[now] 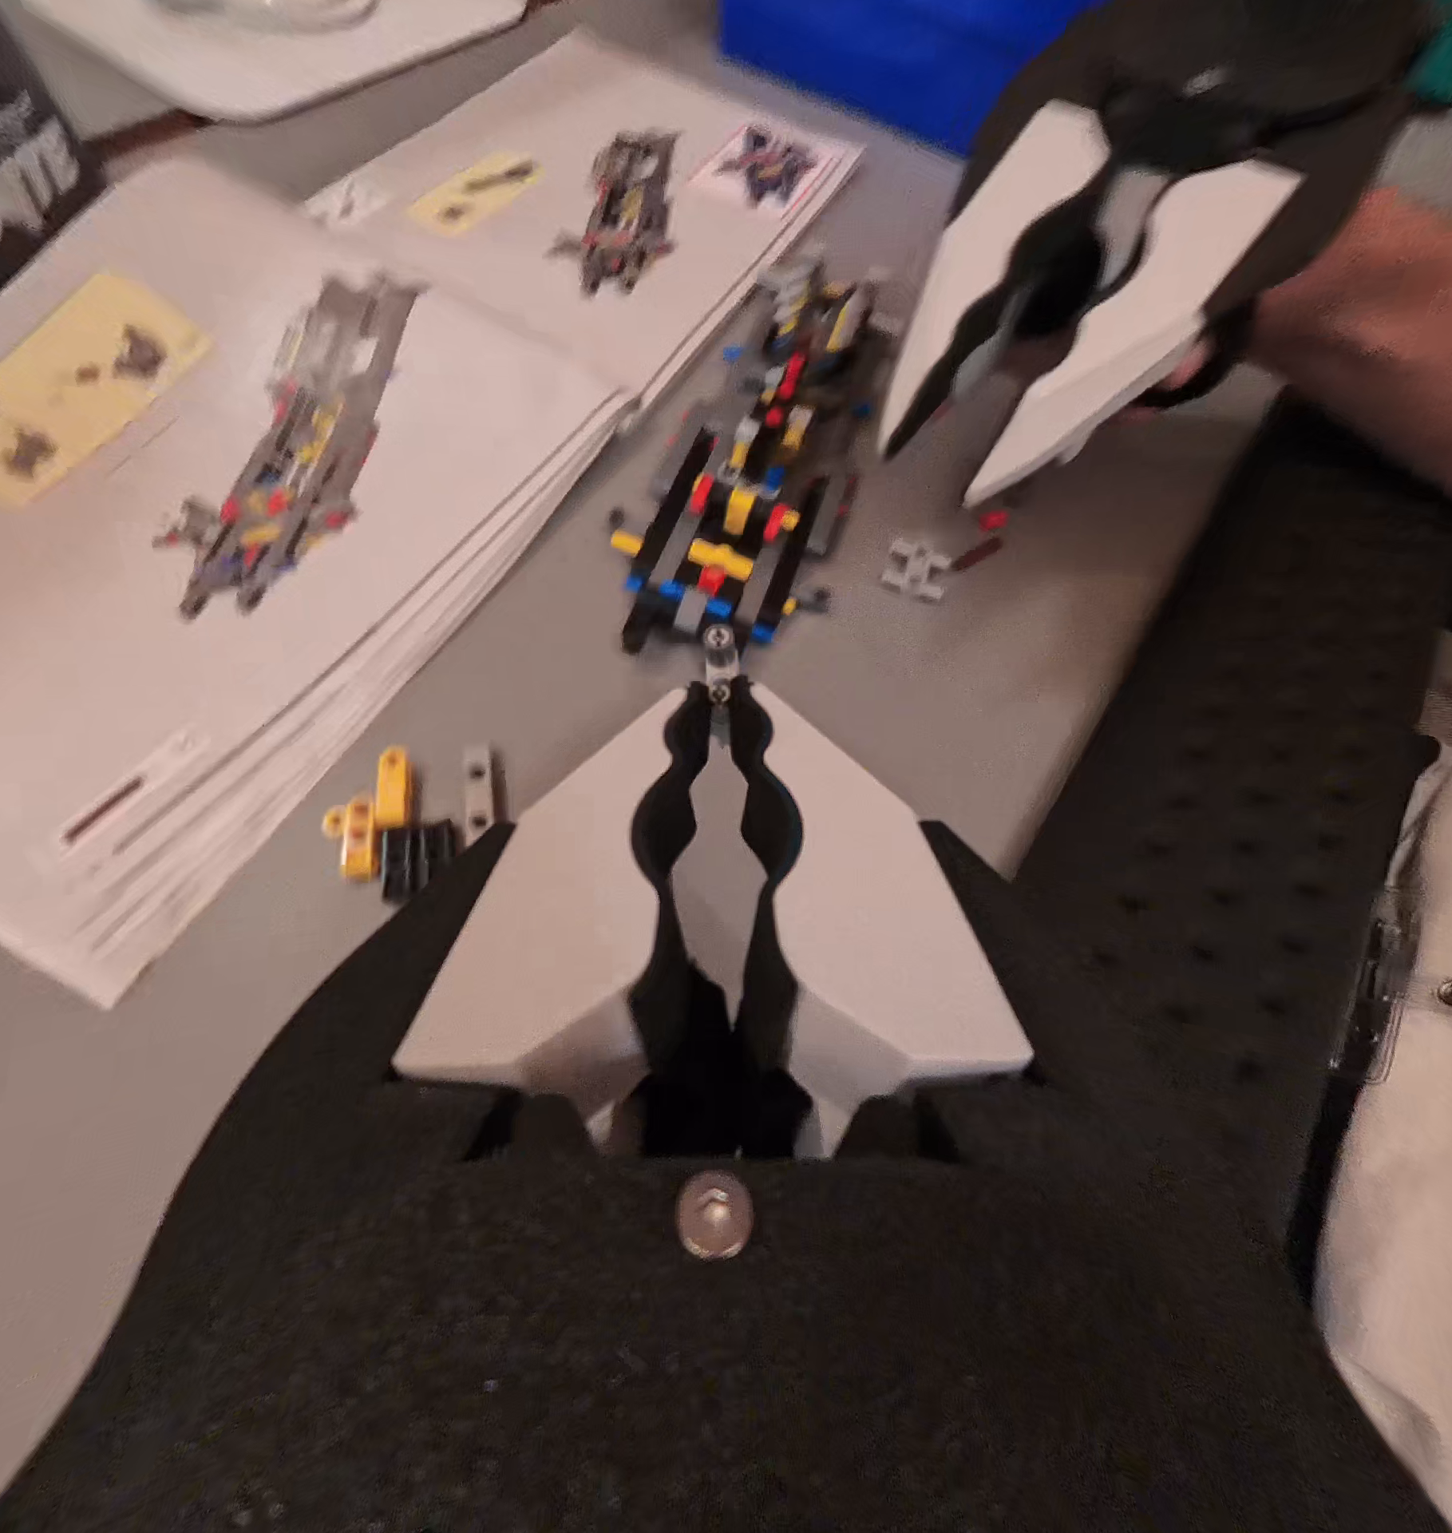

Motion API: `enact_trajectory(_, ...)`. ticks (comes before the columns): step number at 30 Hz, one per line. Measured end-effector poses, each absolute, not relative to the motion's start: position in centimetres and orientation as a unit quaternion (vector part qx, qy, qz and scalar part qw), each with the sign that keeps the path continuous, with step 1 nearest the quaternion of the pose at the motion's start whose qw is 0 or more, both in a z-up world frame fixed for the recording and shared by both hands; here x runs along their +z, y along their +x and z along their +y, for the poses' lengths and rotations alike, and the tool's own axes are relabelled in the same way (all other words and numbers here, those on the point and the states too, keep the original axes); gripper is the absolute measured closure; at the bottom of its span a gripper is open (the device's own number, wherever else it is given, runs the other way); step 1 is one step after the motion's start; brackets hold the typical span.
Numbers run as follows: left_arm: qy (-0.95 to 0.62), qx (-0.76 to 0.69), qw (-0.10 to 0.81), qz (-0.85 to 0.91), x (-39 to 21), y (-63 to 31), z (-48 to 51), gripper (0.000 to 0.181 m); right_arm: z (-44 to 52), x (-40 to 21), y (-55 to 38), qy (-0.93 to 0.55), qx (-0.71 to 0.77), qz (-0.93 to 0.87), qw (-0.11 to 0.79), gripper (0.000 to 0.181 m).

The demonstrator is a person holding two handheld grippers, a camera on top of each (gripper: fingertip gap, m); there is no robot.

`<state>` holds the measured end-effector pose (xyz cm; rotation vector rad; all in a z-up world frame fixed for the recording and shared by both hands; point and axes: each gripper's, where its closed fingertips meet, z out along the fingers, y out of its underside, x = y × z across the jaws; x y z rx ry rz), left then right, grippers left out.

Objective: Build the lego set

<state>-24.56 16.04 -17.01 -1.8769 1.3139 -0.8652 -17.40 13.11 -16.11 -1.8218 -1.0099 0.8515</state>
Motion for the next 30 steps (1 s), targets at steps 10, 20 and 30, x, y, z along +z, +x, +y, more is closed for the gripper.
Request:
enact_trajectory(10,-0.802,-0.235,0.301,0.459,-21.8,-26.0,14.8,0.177,11.3,-15.2,-12.1,-0.735,0.163,-0.318,0.577,0.165)
enact_trajectory(20,-0.804,-0.215,0.316,0.456,-21.6,-25.3,14.6,0.160,11.0,-17.2,-11.9,-0.756,0.138,-0.334,0.546,0.164)
enact_trajectory(30,-0.671,-0.265,0.494,0.486,-15.2,-27.0,13.0,0.152,8.6,-20.9,-9.3,-0.816,0.125,-0.334,0.455,0.155)
